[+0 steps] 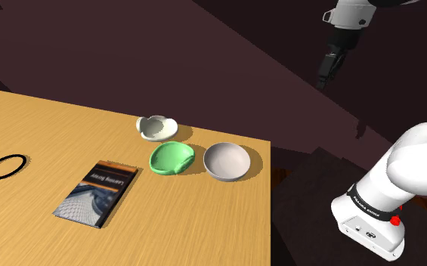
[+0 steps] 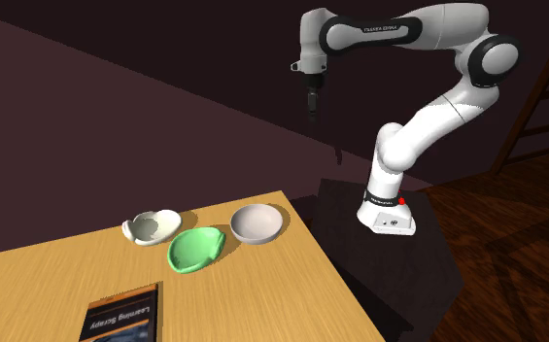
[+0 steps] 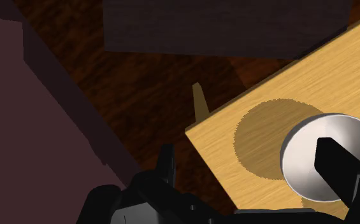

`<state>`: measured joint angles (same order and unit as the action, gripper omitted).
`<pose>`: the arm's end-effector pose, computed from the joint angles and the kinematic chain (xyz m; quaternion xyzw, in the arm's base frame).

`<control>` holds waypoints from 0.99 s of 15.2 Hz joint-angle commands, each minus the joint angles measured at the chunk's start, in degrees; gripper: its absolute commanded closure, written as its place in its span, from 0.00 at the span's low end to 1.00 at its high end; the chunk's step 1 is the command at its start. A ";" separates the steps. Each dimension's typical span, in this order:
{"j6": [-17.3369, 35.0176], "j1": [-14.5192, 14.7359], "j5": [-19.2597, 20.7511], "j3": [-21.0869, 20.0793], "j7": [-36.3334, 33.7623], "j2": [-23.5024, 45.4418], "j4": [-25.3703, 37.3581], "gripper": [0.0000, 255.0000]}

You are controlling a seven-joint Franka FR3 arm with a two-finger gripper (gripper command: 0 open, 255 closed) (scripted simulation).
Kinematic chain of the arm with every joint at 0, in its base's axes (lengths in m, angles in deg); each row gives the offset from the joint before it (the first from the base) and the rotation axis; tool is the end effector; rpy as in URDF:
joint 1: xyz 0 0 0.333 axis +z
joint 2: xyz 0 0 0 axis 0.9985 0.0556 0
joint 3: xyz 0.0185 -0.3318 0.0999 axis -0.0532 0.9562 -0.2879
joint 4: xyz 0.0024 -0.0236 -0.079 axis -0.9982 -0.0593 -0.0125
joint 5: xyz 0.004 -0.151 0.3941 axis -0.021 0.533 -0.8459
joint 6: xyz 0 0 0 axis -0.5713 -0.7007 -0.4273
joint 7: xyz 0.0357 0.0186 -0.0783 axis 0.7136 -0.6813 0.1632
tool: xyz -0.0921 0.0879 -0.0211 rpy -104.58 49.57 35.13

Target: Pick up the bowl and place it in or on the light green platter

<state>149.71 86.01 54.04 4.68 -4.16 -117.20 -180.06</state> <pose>0.3151 -0.0352 0.5495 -0.9978 -0.0546 0.0373 0.0094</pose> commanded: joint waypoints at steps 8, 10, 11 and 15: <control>13.03 1.94 -3.86 -3.03 -4.66 7.47 -6.00 0.00; 16.89 2.57 -4.95 -3.89 -5.84 10.39 -7.01 0.00; 18.83 2.89 -5.49 -4.33 -6.40 11.97 -7.39 0.00; 26.54 4.18 -7.57 -6.01 -8.50 19.07 -8.08 0.00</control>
<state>173.98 89.92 46.96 -1.01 -12.26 -100.62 -188.42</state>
